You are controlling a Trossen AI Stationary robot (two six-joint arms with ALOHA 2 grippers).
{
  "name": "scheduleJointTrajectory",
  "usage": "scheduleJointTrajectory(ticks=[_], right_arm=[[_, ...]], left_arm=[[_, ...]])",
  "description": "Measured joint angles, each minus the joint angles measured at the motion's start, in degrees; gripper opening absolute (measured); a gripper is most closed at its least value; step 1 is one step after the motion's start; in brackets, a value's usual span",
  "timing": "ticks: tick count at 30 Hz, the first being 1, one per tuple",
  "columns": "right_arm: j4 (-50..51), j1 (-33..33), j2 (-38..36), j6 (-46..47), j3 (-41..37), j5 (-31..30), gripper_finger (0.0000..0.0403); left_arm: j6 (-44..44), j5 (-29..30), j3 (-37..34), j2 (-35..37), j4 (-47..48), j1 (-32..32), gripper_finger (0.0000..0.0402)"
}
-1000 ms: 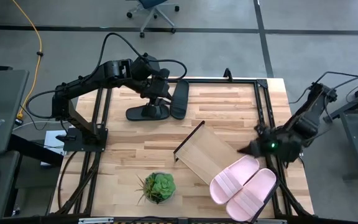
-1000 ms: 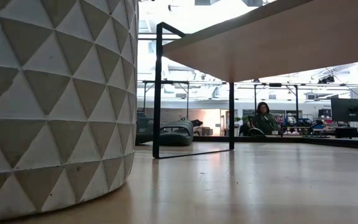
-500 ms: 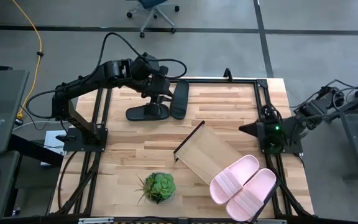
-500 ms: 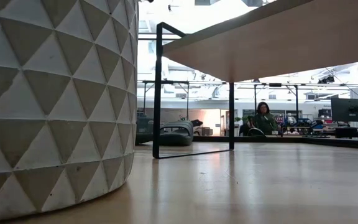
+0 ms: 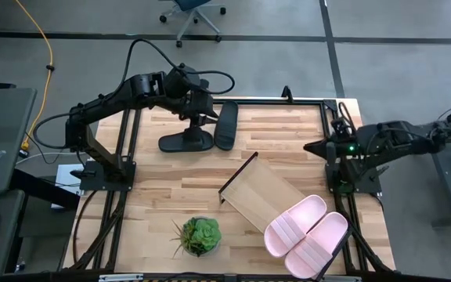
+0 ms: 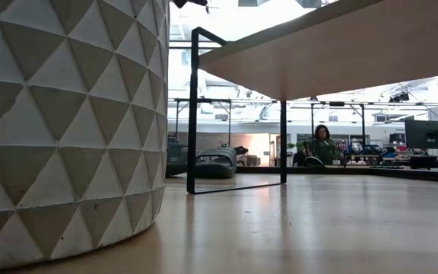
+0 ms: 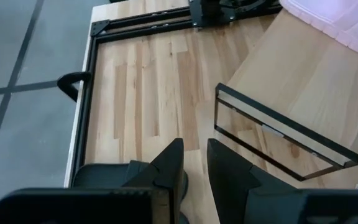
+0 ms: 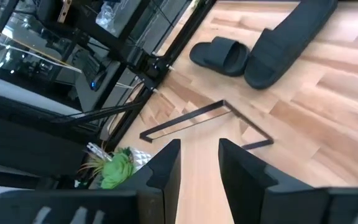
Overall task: Pick and place slides into the shelf
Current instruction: Put the left black slides on the shelf
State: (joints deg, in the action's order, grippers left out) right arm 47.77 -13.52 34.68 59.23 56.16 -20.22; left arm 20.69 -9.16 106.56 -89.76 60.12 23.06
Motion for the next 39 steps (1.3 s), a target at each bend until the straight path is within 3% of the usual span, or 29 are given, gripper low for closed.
scheduleJointTrajectory(ticks=[16,25,28,33,39], right_arm=[[0.2,26.9,1.5,-21.1,0.0,20.5,0.0099],[-0.4,43.0,10.0,-32.8,0.0,35.7,0.0099],[-2.8,46.7,12.9,-35.6,0.0,41.2,0.0099],[-6.9,51.2,15.7,-37.4,0.0,45.1,0.0099],[-9.9,54.2,16.7,-37.9,0.0,48.7,0.0099]], left_arm=[[-0.6,-1.0,0.0,0.0,0.3,3.3,0.006],[-1.0,-0.9,0.0,0.0,1.8,3.2,0.006],[-1.0,-0.9,0.0,0.0,2.4,3.2,0.006],[-1.0,1.0,0.0,0.0,5.2,3.7,0.006],[-0.1,0.3,0.0,0.0,11.3,9.9,0.006]])
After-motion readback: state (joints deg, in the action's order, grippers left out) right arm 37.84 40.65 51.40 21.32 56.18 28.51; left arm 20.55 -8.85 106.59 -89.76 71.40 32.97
